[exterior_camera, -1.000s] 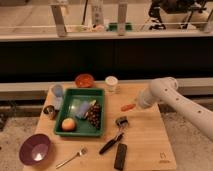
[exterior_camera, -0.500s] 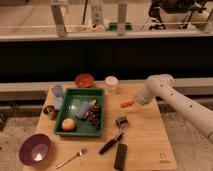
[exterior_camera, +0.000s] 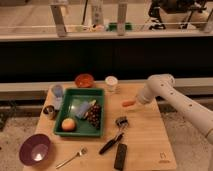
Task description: Place pepper in table surface
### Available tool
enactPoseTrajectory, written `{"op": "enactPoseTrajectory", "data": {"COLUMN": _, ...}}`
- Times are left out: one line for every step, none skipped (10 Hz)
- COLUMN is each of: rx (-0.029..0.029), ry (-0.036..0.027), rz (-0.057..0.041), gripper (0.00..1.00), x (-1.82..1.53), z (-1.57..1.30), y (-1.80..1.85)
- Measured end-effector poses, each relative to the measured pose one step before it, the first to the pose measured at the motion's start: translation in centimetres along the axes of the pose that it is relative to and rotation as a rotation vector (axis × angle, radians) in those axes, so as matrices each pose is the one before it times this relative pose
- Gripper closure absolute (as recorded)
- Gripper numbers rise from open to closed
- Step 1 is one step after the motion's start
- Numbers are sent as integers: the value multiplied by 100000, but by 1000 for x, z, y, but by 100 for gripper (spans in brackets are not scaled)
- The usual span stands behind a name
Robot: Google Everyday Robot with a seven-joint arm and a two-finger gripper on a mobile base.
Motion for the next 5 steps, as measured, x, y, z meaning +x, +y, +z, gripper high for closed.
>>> {"op": "enactPoseTrajectory", "data": {"rx": 303, "ry": 484, "rz": 2227, "gripper": 100, "x": 564, "z": -42, "y": -243}}
{"op": "enactPoseTrajectory", "data": {"rx": 350, "ry": 644, "rz": 2305, "gripper": 100, "x": 682, "z": -57, "y": -311}}
{"op": "enactPoseTrajectory", "data": {"rx": -8, "ry": 435, "rz": 2102, "gripper": 100, "x": 634, "z": 119, "y": -308}}
{"op": "enactPoseTrajectory", "data": {"rx": -214, "ry": 176, "rz": 1219, "gripper": 100, "x": 370, "z": 147, "y": -301}}
{"op": "enactPoseTrajectory", "data": {"rx": -892, "ry": 312, "rz": 1266, "gripper": 100, "x": 582, "z": 670, "y": -366}}
